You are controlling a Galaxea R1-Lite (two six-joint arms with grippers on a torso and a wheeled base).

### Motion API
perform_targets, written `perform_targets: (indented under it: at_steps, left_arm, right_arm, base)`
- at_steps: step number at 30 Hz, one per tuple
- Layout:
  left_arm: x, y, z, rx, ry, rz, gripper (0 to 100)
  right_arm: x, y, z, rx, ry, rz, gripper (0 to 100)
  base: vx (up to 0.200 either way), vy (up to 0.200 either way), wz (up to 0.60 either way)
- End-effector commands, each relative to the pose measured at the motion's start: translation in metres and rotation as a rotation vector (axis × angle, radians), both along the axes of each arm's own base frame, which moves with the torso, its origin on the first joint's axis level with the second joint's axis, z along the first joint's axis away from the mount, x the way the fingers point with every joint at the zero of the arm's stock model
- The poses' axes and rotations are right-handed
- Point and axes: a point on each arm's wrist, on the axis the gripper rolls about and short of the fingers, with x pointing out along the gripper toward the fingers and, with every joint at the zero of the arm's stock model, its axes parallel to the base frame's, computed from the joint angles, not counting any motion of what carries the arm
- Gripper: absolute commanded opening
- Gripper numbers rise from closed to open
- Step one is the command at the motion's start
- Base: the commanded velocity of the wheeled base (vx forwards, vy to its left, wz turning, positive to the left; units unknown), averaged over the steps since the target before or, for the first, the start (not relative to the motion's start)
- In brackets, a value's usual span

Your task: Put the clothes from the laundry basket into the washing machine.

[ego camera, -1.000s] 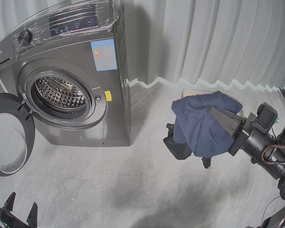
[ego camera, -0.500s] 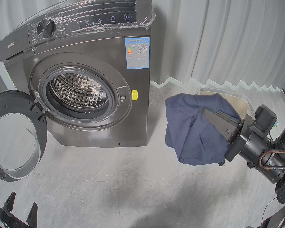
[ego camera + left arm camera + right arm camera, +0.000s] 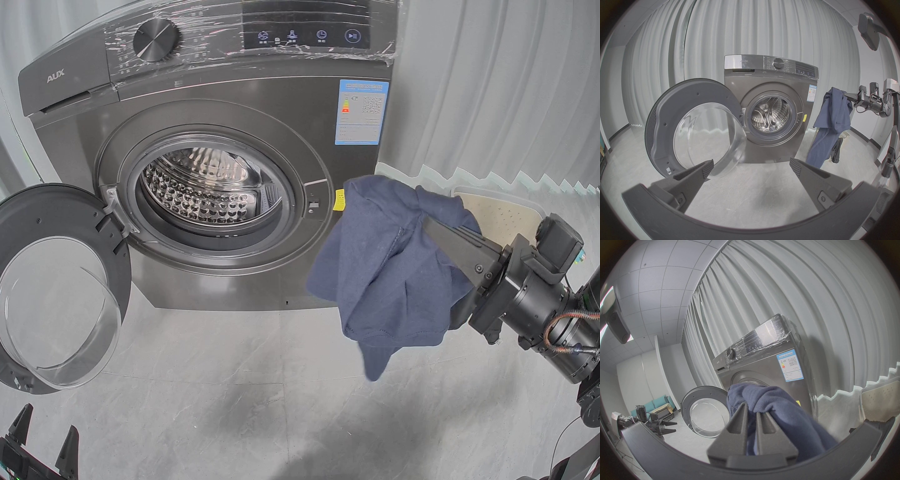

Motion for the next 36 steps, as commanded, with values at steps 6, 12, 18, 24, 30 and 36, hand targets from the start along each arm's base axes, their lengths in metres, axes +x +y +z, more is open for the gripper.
perform_targets:
  at_steps: [6, 12, 18, 24, 30, 36]
  left_arm:
    - [0.000, 0.000, -0.005, 0.002, 0.003, 0.000, 100]
    - [0.000, 0.000, -0.005, 0.000, 0.003, 0.000, 100]
    - [0.000, 0.000, -0.005, 0.000, 0.003, 0.000, 100]
    - [0.000, 0.000, -0.005, 0.000, 0.003, 0.000, 100]
    - [0.000, 0.000, -0.005, 0.000, 0.003, 0.000, 100]
    - [0.000, 0.000, -0.005, 0.000, 0.003, 0.000, 100]
  right_arm:
    - [0.010, -0.007, 0.000, -0.004, 0.008, -0.066, 0]
    - [0.017, -0.011, 0.000, -0.003, 0.009, -0.102, 0]
    - [0.018, -0.011, -0.002, -0.008, 0.019, -0.111, 0]
    - [0.018, -0.012, -0.005, -0.017, 0.029, -0.117, 0]
    - [0.022, -0.011, -0.008, -0.017, 0.044, -0.161, 0]
    - [0.023, -0.010, -0.008, -0.020, 0.046, -0.163, 0]
  base:
    - [-0.033, 0.000, 0.00]
    - [-0.167, 0.000, 0.00]
    - [0.000, 0.000, 0.00]
    - [0.000, 0.000, 0.00]
    - [0.000, 0.033, 0.00]
    - [0.000, 0.200, 0.00]
